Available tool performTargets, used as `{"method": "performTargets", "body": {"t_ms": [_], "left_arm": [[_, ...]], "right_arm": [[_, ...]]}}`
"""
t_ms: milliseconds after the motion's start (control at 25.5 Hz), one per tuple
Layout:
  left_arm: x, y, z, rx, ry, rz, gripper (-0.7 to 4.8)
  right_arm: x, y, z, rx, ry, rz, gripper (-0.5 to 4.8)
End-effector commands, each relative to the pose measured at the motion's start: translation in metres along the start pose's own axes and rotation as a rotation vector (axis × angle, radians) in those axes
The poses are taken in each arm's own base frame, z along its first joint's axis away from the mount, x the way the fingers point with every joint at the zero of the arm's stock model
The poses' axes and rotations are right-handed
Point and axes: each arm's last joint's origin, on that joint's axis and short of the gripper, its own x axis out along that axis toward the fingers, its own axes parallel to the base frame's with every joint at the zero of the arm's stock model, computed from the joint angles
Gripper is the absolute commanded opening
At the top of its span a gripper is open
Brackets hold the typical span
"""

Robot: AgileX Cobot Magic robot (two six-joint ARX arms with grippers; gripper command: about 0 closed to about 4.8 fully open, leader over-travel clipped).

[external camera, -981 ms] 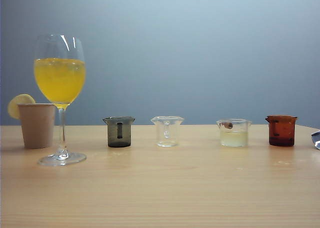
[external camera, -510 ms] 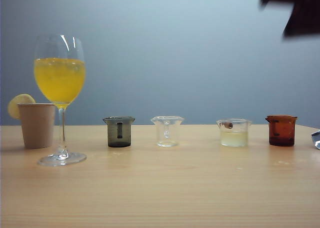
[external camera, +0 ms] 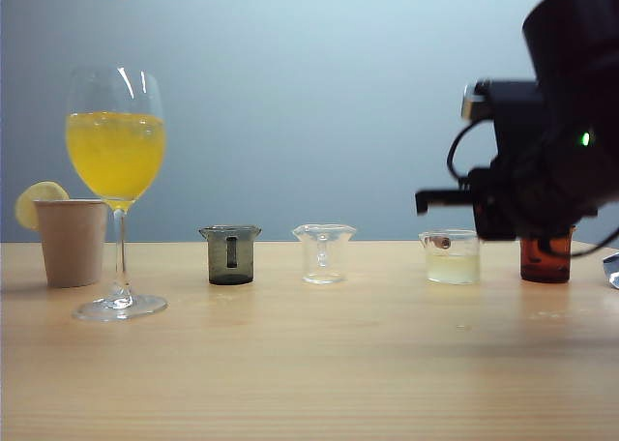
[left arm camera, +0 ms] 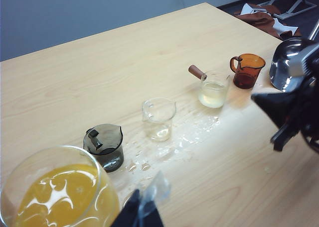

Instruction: Pick up the third measuring cup from the left, pour the pineapple juice inside into the goblet, and finally put the measuring cup back in its original place.

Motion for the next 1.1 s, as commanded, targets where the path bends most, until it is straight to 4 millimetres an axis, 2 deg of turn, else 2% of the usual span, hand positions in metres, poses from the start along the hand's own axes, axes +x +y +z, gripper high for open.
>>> {"method": "performTargets", "body": {"t_ms": [39,118,157,471,667,824,1099], "left_arm": [[-0.001,0.000,0.003,0.005,-0.015,-0.002,-0.05],[-0.001,0.000,0.003,0.005,-0.015,-0.002,-0.05],[-0.001,0.000,0.003,0.005,-0.015,-0.002,-0.05],[-0.001,0.000,0.003,0.005,-0.015,-0.002,-0.05],[-0.001,0.000,0.003,0.005,-0.015,-0.002,-0.05],[-0.001,0.000,0.003,0.005,-0.015,-0.002,-0.05],[-0.001,0.000,0.003,0.005,-0.015,-0.002,-0.05]], "right_arm": [[0.008,0.003,-0.005,0.027,-0.048,0.005,1.76],[0.013,0.004,-0.011,0.022,-0.038,0.000,3.61],[0.017,0.005,-0.014,0.019,-0.029,-0.004,4.79],[0.056,0.012,-0.020,0.017,-0.011,-0.031,4.79],[0.088,0.007,-0.028,0.024,-0.001,-0.078,4.79],[0.103,0.002,-0.028,0.033,-0.006,-0.094,4.79],[0.119,-0.006,-0.017,0.052,-0.031,-0.074,4.79]]}}
